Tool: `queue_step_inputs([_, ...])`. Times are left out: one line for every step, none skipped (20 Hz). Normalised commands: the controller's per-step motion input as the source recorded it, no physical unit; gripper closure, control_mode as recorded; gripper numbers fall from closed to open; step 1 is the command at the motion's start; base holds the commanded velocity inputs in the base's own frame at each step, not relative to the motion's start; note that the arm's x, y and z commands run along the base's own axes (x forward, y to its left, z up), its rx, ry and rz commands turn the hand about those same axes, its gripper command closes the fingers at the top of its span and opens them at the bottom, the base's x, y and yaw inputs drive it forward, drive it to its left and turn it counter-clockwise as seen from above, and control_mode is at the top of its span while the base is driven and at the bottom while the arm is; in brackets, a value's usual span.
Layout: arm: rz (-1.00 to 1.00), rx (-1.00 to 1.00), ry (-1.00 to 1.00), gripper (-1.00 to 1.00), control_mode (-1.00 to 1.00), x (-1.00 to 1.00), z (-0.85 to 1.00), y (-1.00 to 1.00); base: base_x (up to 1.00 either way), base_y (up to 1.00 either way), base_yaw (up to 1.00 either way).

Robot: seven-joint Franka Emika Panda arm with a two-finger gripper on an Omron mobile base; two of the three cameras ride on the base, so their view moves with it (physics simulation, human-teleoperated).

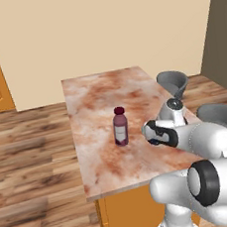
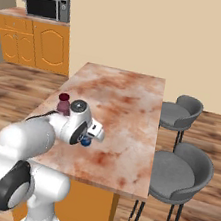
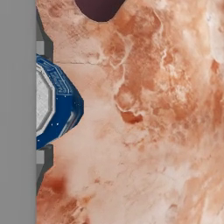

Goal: Move the drinks to the dining counter.

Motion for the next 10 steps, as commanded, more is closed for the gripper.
queue_step_inputs([0.00,0.00,-0.01,1.00,-1.00,0.19,-0.33,0.00,0.00,0.00,0.00])
queue_step_inputs([0.00,0.00,0.00,1.00,-1.00,0.16,-0.32,0.00,0.00,0.00,0.00])
queue_step_inputs([0.00,0.00,0.00,1.00,-1.00,0.16,-0.31,0.00,0.00,0.00,0.00])
queue_step_inputs([0.00,0.00,0.00,1.00,-1.00,0.17,-0.34,0.00,0.00,0.00,0.00])
queue_step_inputs([0.00,0.00,0.00,1.00,-1.00,0.18,-0.32,0.00,0.00,0.00,0.00])
queue_step_inputs([0.00,0.00,0.00,1.00,-1.00,0.19,-0.35,0.00,0.00,0.00,0.00])
queue_step_inputs([0.00,0.00,-0.01,1.00,-1.00,0.09,-0.36,0.00,0.00,0.00,0.00])
queue_step_inputs([0.00,0.00,-0.02,1.00,-1.00,0.04,-0.36,0.00,0.00,0.00,0.00])
queue_step_inputs([0.00,0.00,-0.03,1.00,-1.00,0.00,-0.36,0.00,0.00,0.00,0.00])
queue_step_inputs([0.00,0.00,-0.03,1.00,-1.00,0.00,-0.36,0.00,0.00,0.00,0.00])
